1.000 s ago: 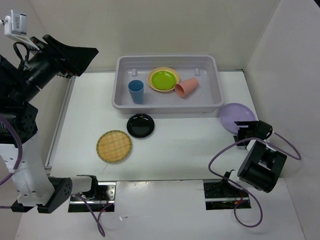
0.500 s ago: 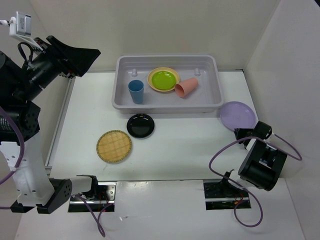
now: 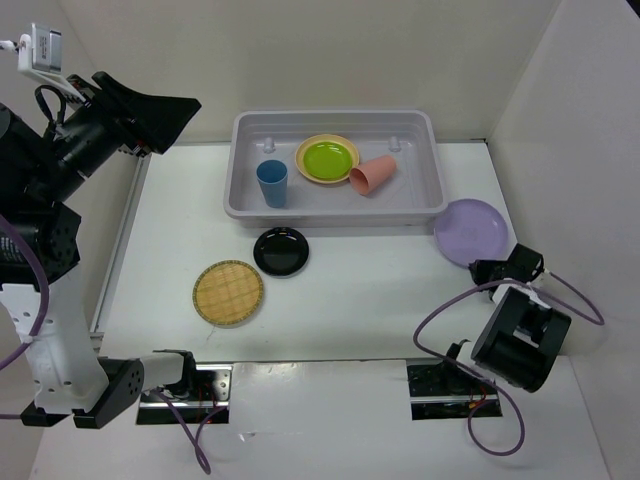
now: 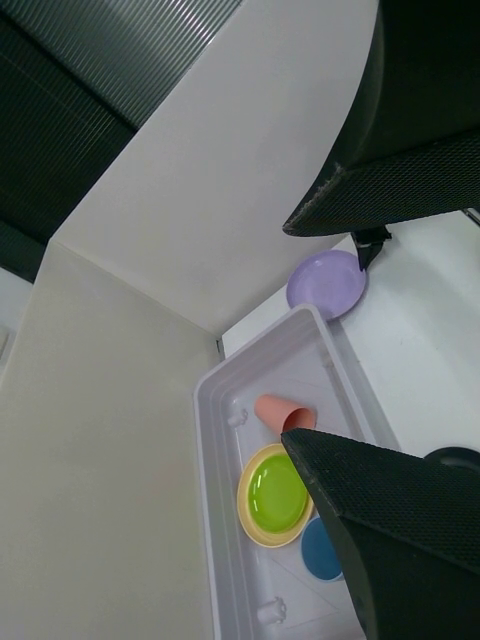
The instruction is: Place the mixed dishes into the plastic bin
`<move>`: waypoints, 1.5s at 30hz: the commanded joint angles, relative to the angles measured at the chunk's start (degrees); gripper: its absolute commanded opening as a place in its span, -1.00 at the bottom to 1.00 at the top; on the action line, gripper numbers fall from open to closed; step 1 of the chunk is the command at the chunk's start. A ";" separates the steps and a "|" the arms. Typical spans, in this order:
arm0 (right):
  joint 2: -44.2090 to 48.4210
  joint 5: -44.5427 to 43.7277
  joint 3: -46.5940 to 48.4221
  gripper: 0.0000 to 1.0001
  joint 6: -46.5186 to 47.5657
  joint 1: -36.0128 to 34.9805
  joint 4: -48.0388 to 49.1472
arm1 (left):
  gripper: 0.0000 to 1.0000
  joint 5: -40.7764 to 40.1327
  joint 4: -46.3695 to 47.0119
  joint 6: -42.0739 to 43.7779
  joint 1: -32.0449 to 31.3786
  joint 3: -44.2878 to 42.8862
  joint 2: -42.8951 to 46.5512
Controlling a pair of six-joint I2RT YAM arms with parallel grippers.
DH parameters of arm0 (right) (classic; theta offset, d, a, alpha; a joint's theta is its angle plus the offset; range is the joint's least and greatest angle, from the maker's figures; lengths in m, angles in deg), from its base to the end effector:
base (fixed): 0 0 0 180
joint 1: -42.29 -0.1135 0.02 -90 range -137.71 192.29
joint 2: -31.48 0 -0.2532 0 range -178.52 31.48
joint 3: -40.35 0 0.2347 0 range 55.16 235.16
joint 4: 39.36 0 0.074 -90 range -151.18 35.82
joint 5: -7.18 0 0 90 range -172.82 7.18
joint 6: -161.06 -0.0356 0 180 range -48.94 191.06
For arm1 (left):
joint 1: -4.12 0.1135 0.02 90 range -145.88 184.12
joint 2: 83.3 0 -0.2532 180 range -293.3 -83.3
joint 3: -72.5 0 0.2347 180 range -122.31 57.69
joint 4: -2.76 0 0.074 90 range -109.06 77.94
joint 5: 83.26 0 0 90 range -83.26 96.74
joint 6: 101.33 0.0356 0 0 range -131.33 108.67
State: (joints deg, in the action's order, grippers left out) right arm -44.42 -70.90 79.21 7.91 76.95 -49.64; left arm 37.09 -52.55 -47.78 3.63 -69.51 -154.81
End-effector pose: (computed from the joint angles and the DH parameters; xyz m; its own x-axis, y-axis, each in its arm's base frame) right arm 0.1847 -0.1187 0.1377 0.1206 0.9779 -0.1707 0.7388 0.0264 0.6734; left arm 0.1189 -0.0190 0.6023 -0.0833 -0.5120 -0.8549 0.5538 0.6894 -0.4669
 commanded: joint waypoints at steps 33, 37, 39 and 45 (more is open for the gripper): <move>26.33 -0.67 13.56 -1.00 6.91 -6.95 -13.95 | 0.74 6.04 7.88 -1.43 0.23 5.56 2.69; 24.32 -9.62 16.89 -1.00 4.71 -21.59 -12.27 | 0.74 6.04 8.41 -1.43 0.23 6.79 3.21; 22.03 -13.13 19.17 -1.00 3.48 -26.46 -11.13 | 0.74 6.04 8.41 -1.43 0.23 6.79 3.21; 9.65 -16.49 24.98 -1.00 0.32 -40.53 -5.60 | 0.74 5.51 6.57 -1.43 0.23 5.56 2.69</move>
State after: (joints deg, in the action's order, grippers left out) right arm -31.37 -82.99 99.61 10.73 39.75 -62.38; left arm 41.92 -47.41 -48.87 3.63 -62.71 -152.58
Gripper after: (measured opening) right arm 0.009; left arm 0.871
